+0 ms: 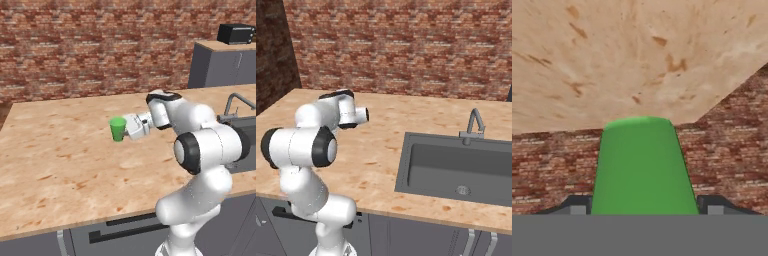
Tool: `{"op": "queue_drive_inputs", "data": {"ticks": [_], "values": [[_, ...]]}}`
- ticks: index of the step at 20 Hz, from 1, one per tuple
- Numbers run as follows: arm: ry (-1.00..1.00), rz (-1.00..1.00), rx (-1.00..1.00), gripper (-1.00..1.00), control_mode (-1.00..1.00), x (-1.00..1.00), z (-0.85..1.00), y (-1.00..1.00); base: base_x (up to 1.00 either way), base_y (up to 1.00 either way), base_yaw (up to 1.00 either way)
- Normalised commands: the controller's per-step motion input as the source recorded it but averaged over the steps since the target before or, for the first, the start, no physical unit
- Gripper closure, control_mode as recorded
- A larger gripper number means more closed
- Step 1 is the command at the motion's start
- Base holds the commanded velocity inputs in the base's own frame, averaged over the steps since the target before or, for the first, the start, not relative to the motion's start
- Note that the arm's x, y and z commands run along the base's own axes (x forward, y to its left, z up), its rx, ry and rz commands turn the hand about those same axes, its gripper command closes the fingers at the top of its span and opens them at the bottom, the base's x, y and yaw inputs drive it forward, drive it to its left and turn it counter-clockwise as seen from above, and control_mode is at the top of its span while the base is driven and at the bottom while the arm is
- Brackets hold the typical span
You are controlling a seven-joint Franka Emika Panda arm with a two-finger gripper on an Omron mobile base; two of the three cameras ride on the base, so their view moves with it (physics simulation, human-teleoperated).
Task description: Move the cup from next to the sink to the open cabinet. Then, move the bowl with the corn to the fridge to clear the area for faucet cleaning.
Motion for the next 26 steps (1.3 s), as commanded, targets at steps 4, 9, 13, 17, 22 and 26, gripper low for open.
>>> {"op": "queue_drive_inputs", "data": {"ticks": [4,9,13,17,22,26], "values": [[-0.31,-0.13,0.0,1.0,-1.0,-0.98,1.0,-0.03,0.0,0.0,0.0],[-0.18,-0.09,0.01,1.0,1.0,-0.6,0.6,-0.03,-0.4,-0.11,-0.15],[0.0,0.0,0.0,1.0,1.0,0.0,0.0,0.0,-0.77,-0.06,-0.74],[0.0,0.0,0.0,1.0,1.0,0.0,0.0,0.0,-0.27,-0.01,-0.93],[0.0,0.0,0.0,1.0,1.0,0.0,0.0,0.0,0.0,-0.36,-0.95],[0.0,0.0,0.0,1.0,1.0,0.0,0.0,0.0,0.01,-0.68,-0.87]]}}
